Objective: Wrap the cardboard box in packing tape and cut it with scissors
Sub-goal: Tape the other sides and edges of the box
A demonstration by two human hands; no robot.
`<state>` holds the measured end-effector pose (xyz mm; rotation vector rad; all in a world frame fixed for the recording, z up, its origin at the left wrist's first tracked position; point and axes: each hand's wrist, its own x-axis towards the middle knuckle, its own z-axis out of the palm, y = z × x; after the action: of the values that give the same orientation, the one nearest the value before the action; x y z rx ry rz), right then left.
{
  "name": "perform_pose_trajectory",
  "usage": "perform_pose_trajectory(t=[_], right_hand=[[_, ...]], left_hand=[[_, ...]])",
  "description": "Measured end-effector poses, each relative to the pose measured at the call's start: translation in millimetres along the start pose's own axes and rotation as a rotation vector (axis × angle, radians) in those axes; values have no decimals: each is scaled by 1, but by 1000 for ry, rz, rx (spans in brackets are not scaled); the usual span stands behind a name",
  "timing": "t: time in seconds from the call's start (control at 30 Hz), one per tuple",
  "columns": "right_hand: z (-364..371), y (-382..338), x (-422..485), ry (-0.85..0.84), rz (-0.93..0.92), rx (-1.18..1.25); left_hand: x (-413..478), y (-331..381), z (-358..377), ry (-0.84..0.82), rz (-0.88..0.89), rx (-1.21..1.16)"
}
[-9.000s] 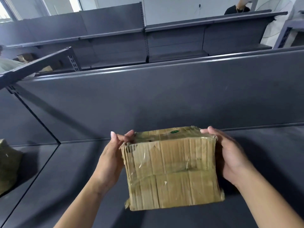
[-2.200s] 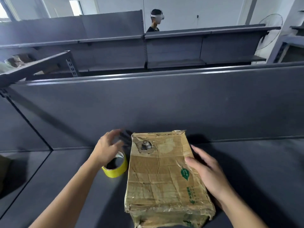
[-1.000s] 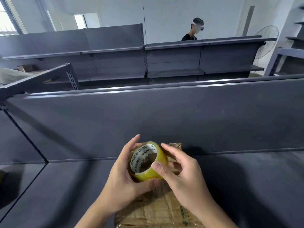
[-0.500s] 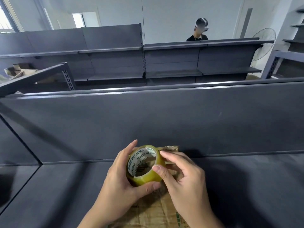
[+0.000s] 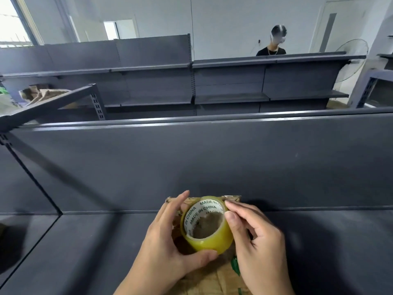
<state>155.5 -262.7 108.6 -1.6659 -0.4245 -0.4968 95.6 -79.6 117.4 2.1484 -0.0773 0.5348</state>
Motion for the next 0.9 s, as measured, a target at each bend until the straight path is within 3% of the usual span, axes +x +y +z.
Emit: perform_pose_trajectory(t=[0.13,0.23,0.43,0.63,0.9], right_hand=[[-4,-8,-3,-242,176,94],[-4,-9,-5,-348,192,74],[-8,-7,1,-300,305,190],[-7,-7,0,-233,255,48],[-5,-3,-2,22,90,-43]], left_hand=[[0,10,-1,43,-61,-7],[4,9,-4,-22,-78,-27],[6,5,-5,-169,-84,-181],[5,6,-1,-84,-50,-105],[5,7,-3,-128,16,-155]])
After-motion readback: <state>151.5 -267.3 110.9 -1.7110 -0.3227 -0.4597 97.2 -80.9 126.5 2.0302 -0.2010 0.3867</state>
